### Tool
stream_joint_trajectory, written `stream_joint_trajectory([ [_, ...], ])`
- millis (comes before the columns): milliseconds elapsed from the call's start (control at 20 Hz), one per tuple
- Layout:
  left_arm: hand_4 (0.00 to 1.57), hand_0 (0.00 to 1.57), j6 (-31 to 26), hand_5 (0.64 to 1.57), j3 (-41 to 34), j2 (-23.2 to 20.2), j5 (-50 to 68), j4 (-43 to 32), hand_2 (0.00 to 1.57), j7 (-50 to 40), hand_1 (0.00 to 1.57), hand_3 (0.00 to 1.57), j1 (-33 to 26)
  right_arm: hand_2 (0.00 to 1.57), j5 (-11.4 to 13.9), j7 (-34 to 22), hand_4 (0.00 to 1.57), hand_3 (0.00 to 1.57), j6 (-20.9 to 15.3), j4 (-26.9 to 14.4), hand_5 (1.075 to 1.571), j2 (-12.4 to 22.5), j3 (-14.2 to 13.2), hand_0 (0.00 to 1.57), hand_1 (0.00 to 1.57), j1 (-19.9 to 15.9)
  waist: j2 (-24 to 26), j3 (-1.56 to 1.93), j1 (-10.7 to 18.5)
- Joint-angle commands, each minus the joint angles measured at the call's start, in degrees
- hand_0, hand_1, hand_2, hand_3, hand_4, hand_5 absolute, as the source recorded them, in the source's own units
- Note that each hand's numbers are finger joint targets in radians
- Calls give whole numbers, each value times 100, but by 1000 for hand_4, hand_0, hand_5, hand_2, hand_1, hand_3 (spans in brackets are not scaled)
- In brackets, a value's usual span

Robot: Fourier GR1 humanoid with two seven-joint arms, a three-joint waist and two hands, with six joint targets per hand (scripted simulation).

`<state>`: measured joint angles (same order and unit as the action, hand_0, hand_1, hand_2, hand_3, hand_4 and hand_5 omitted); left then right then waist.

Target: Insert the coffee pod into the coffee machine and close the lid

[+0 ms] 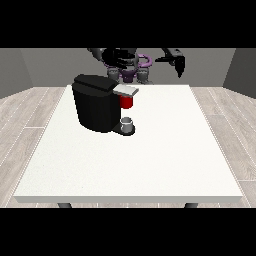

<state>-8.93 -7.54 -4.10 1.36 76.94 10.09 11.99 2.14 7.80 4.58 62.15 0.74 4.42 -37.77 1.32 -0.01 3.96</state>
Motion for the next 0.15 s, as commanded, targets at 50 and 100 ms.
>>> stream_joint_trajectory([
  [50,192,0,183,1571,-31,79,-59,-205,0,39,0,0,-116,0,-646,328,251,0,-442,426,1571,-71,515,0,0,1127,280,2,-261],
  [100,192,0,115,1571,-52,32,-78,-246,0,171,0,0,-484,0,-664,387,157,0,-288,541,1571,-72,603,0,0,1593,540,2,-425],
])
